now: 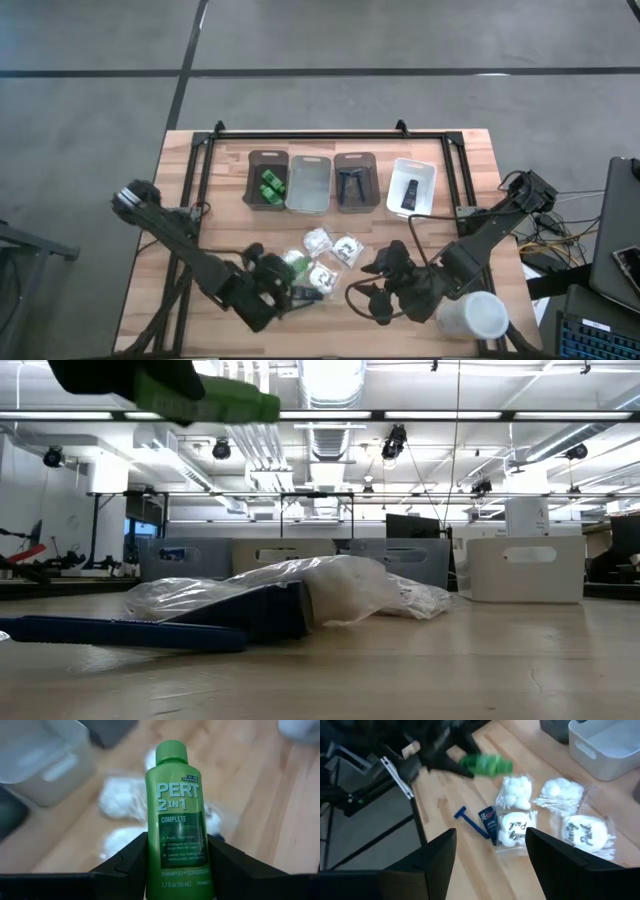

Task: Pick & Place Travel size toiletries
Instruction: Put the green shampoo into the left black bin

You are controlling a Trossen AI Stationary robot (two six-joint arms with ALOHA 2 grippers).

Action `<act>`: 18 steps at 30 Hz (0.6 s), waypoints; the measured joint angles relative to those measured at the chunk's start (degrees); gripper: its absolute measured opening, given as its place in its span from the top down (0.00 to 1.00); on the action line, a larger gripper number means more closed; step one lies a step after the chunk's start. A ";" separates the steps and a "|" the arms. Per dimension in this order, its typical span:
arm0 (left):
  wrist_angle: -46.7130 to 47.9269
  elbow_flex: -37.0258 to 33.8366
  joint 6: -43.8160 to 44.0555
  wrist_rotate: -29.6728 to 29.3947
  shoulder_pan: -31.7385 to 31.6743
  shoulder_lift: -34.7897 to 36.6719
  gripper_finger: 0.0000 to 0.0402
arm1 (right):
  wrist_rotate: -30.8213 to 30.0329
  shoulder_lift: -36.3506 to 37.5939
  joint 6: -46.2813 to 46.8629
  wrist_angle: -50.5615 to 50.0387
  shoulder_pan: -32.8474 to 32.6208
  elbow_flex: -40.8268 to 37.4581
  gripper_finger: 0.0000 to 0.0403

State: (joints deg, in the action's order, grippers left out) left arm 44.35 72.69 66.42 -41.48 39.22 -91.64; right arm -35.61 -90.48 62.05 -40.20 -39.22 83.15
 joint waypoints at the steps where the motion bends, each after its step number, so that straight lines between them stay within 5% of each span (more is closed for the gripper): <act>1: 0.22 -0.90 0.98 -0.68 -0.29 1.83 0.57 | -0.06 0.00 -0.82 -0.38 0.00 0.00 0.43; 8: 1.46 -9.88 12.21 -4.33 -6.01 14.95 0.57 | -0.11 0.20 -5.93 -4.89 0.31 0.00 0.44; 18: 1.20 -20.75 19.14 -2.34 -23.56 28.11 0.57 | 1.13 4.89 -7.56 -20.80 5.21 -0.13 0.43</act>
State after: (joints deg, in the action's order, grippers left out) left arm 45.55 51.93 85.56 -43.82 15.66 -63.53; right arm -34.49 -85.59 54.48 -61.00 -34.01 83.02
